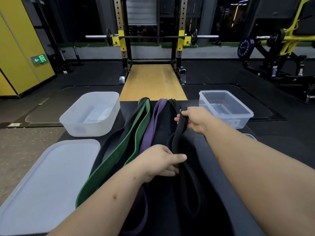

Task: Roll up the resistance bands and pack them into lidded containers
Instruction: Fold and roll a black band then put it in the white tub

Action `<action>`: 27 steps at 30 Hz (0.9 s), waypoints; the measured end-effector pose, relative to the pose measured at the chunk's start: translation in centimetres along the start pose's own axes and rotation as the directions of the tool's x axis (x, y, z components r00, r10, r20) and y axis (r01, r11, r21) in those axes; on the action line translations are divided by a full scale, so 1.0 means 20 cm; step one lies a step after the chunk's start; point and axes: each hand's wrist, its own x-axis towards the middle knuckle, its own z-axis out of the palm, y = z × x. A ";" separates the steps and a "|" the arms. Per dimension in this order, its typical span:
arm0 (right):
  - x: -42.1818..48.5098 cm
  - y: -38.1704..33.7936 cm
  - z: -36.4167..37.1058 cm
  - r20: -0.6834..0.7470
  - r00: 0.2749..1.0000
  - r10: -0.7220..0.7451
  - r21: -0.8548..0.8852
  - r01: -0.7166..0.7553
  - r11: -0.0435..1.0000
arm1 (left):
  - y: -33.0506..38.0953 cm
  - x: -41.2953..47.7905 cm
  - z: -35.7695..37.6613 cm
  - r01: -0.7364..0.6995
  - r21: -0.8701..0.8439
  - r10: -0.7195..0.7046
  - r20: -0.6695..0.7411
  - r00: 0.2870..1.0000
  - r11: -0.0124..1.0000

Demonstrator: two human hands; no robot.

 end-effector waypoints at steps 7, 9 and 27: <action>-0.04 0.09 -0.01 0.043 0.999 -0.023 0.082 0.019 0.996 | 0.10 0.22 0.02 -0.062 0.575 0.333 -0.379 0.864 0.816; -0.04 0.11 -0.01 0.066 0.997 -0.033 0.122 0.025 0.992 | 0.12 0.26 0.05 -0.116 0.492 0.330 -0.374 0.867 0.863; 0.17 -0.23 0.22 -0.061 0.951 -0.304 0.276 0.309 0.910 | 0.13 0.35 0.17 -0.290 0.043 0.288 -0.320 0.902 0.956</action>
